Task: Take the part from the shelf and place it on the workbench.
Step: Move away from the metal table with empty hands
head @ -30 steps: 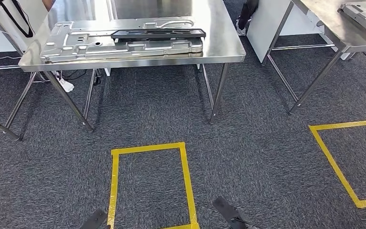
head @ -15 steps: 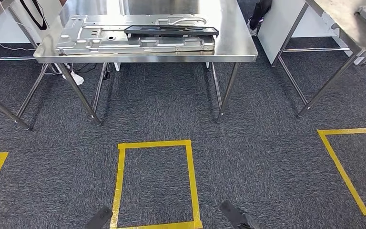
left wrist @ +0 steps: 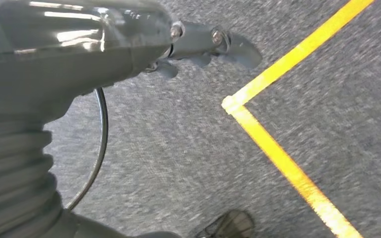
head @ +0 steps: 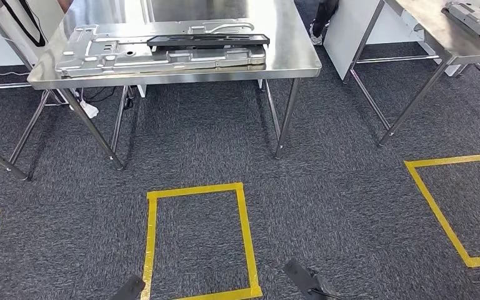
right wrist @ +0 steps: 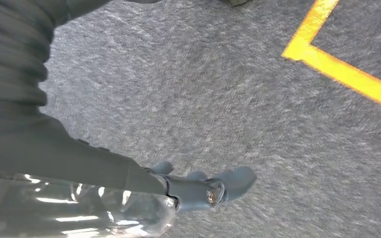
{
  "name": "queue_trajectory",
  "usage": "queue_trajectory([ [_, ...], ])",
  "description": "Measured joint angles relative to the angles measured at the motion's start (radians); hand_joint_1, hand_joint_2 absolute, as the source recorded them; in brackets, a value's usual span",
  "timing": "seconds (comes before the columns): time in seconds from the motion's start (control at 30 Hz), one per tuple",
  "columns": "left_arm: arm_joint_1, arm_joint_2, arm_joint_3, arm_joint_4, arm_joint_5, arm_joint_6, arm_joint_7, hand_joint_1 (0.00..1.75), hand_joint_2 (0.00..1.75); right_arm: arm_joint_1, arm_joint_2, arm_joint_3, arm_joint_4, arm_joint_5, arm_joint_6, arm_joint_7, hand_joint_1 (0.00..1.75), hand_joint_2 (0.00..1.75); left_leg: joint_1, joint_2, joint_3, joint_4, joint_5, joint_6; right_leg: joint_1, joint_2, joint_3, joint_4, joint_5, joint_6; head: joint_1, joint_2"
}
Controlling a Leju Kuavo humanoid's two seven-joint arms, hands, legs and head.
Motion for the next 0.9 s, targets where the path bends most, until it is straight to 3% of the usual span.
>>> queue_trajectory([
  [0.07, 0.016, 0.001, -0.005, -0.001, 0.036, 0.0, 0.008, 0.0, 1.75, 0.005, 0.0, -0.009, -0.006, -0.012, 0.01, 0.001, 0.0, 1.75, -0.002, -0.001, -0.005, -0.001, 0.0, 0.006, 0.0, 0.0, -0.005, 0.001, 0.002, 0.007, 0.003, 0.0],
  [0.13, 0.029, 0.004, -0.014, -0.006, 0.088, 0.001, 0.02, 0.0, 0.87, 0.016, 0.001, -0.02, -0.012, -0.029, 0.028, 0.004, 0.0, 1.75, 0.0, 0.0, -0.008, -0.003, 0.005, 0.017, -0.003, 0.0, -0.013, 0.02, -0.018, 0.014, 0.008, 0.0],
  [0.2, 0.034, 0.011, -0.027, -0.019, 0.149, 0.003, 0.031, 0.0, 0.0, 0.032, 0.001, -0.034, -0.015, -0.049, 0.047, 0.009, 0.0, 1.75, 0.002, 0.0, -0.013, -0.004, 0.01, 0.026, -0.005, 0.0, -0.054, 0.114, -0.077, 0.02, 0.018, 0.0],
  [0.27, 0.037, 0.018, -0.041, -0.04, 0.21, 0.005, 0.044, 0.0, 0.0, 0.054, 0.001, -0.049, -0.016, -0.069, 0.068, 0.013, 0.0, 1.75, 0.002, 0.001, -0.017, -0.004, 0.011, 0.029, -0.005, 0.0, -0.111, 0.242, -0.133, 0.023, 0.029, 0.0],
  [0.3, 0.038, 0.022, -0.049, -0.052, 0.238, 0.006, 0.049, 0.0, 0.0, 0.068, 0.001, -0.056, -0.015, -0.078, 0.078, 0.015, 0.0, 1.75, 0.002, 0.002, -0.018, -0.004, 0.011, 0.03, -0.005, 0.0, -0.123, 0.274, -0.138, 0.023, 0.032, 0.0],
  [0.33, 0.039, 0.025, -0.058, -0.066, 0.266, 0.007, 0.055, 0.0, 0.0, 0.083, 0.0, -0.062, -0.015, -0.087, 0.088, 0.018, 0.0, 1.75, 0.002, 0.002, -0.018, -0.004, 0.011, 0.03, -0.005, 0.0, -0.118, 0.266, -0.122, 0.022, 0.036, 0.0],
  [0.37, 0.038, 0.028, -0.066, -0.082, 0.293, 0.008, 0.06, 0.0, 0.0, 0.099, 0.0, -0.069, -0.014, -0.096, 0.097, 0.02, 0.0, 1.75, 0.002, 0.001, -0.017, -0.004, 0.011, 0.03, -0.005, 0.0, -0.094, 0.22, -0.091, 0.021, 0.04, 0.0],
  [0.43, 0.037, 0.033, -0.083, -0.115, 0.346, 0.011, 0.07, 0.0, 0.0, 0.126, -0.001, -0.083, -0.012, -0.113, 0.115, 0.023, 0.0, 1.75, 0.0, 0.001, -0.017, -0.004, 0.011, 0.028, -0.003, 0.0, -0.026, 0.081, -0.028, 0.017, 0.048, 0.0],
  [0.5, 0.037, 0.041, -0.102, -0.141, 0.4, 0.015, 0.081, 0.0, 0.0, 0.147, -0.001, -0.098, -0.012, -0.13, 0.133, 0.027, 0.0, 1.75, -0.003, 0.002, -0.022, -0.003, 0.013, 0.023, 0.001, 0.0, 0.007, 0.004, -0.009, 0.011, 0.051, 0.0],
  [0.57, 0.046, 0.051, -0.121, -0.158, 0.458, 0.018, 0.095, 0.0, 0.0, 0.166, -0.002, -0.114, -0.013, -0.149, 0.152, 0.031, 0.0, 1.75, -0.005, 0.002, -0.023, -0.007, 0.018, 0.013, 0.003, 0.0, 0.007, -0.004, -0.011, 0.005, 0.047, 0.0],
  [0.63, 0.064, 0.059, -0.143, -0.166, 0.518, 0.02, 0.107, 0.0, 0.0, 0.176, -0.002, -0.13, -0.022, -0.168, 0.172, 0.033, 0.0, 1.75, -0.004, 0.002, -0.026, 0.005, 0.003, 0.005, -0.001, -0.001, 0.006, -0.01, -0.006, -0.006, 0.041, 0.0],
  [0.7, 0.092, 0.066, -0.163, -0.166, 0.575, 0.022, 0.119, 0.0, 0.0, 0.174, -0.002, -0.145, -0.044, -0.186, 0.19, 0.035, 0.0, 1.75, -0.004, 0.001, -0.056, 0.087, -0.053, 0.001, -0.004, -0.003, 0.006, -0.014, -0.002, -0.015, 0.028, 0.0],
  [0.77, 0.125, 0.073, -0.18, -0.159, 0.625, 0.024, 0.131, 0.0, 0.0, 0.165, -0.002, -0.158, -0.074, -0.201, 0.207, 0.039, 0.0, 1.75, -0.005, 0.001, -0.105, 0.217, -0.117, 0.0, -0.002, -0.003, 0.006, -0.014, -0.001, -0.019, 0.014, 0.0],
  [0.8, 0.144, 0.077, -0.188, -0.152, 0.648, 0.025, 0.135, 0.0, 0.0, 0.158, -0.002, -0.164, -0.092, -0.208, 0.214, 0.04, 0.0, 1.75, -0.005, 0.001, -0.119, 0.258, -0.128, 0.0, -0.001, -0.003, 0.006, -0.013, -0.001, -0.019, 0.01, 0.0],
  [0.83, 0.164, 0.08, -0.195, -0.142, 0.667, 0.025, 0.14, 0.0, 0.0, 0.15, -0.002, -0.169, -0.112, -0.215, 0.221, 0.041, 0.0, 1.75, -0.005, 0.001, -0.116, 0.261, -0.12, 0.0, -0.001, -0.003, 0.006, -0.013, 0.0, -0.02, 0.008, 0.0],
  [0.9, 0.202, 0.086, -0.208, -0.12, 0.704, 0.026, 0.148, 0.0, 0.0, 0.13, -0.002, -0.179, -0.155, -0.226, 0.234, 0.043, 0.0, 1.75, -0.004, 0.002, -0.059, 0.155, -0.059, 0.0, -0.002, -0.002, 0.008, -0.009, -0.002, -0.017, 0.004, 0.0],
])
